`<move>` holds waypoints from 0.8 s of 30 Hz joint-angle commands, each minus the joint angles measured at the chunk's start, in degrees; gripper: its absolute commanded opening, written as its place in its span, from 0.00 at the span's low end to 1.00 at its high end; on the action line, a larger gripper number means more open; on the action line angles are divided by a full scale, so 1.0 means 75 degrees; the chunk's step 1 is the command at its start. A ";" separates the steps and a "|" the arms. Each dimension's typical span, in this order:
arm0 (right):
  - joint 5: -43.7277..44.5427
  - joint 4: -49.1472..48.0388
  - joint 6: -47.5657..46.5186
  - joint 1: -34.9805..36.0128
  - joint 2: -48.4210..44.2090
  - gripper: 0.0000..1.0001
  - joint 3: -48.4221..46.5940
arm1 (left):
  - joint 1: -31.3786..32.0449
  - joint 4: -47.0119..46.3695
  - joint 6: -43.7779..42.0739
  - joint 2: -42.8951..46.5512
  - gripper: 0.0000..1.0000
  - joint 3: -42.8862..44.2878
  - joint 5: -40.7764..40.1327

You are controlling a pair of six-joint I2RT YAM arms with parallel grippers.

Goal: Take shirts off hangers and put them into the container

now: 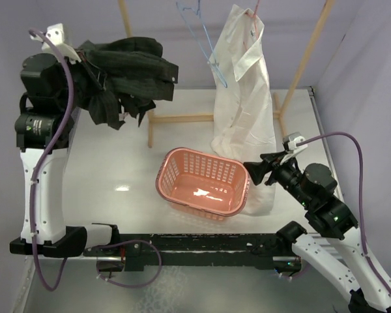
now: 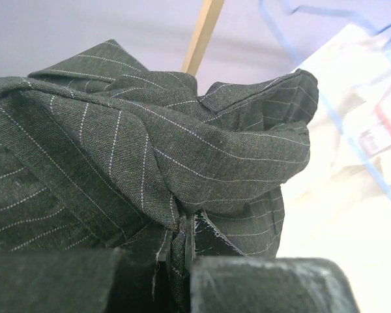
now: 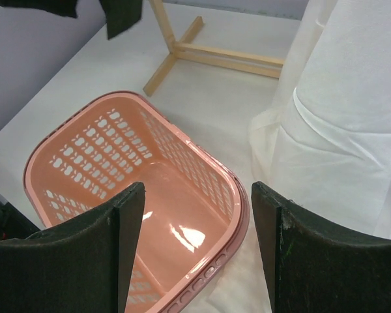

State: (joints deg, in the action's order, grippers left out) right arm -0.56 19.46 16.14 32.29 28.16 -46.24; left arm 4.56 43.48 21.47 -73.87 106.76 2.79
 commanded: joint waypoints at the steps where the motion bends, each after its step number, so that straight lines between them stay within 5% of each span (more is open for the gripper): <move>1: 0.0317 -0.0261 0.0088 -0.0005 0.0093 0.69 -0.0304 | -0.0022 0.0485 -0.0005 -0.0098 0.00 0.1450 0.0467; 17: 0.0854 -0.0435 0.0449 0.0005 0.0293 0.69 -0.0273 | -0.0010 -0.1016 0.1391 0.0877 0.00 0.1155 0.4093; 24: 0.0980 -0.0325 0.0520 0.0001 0.0270 0.68 -0.0315 | -0.0010 -0.2044 0.2227 0.1786 0.00 -0.0405 0.5446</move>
State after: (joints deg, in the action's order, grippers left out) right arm 5.08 19.14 18.96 32.29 30.37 -46.26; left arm 4.54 38.61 32.64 -63.88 108.09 34.44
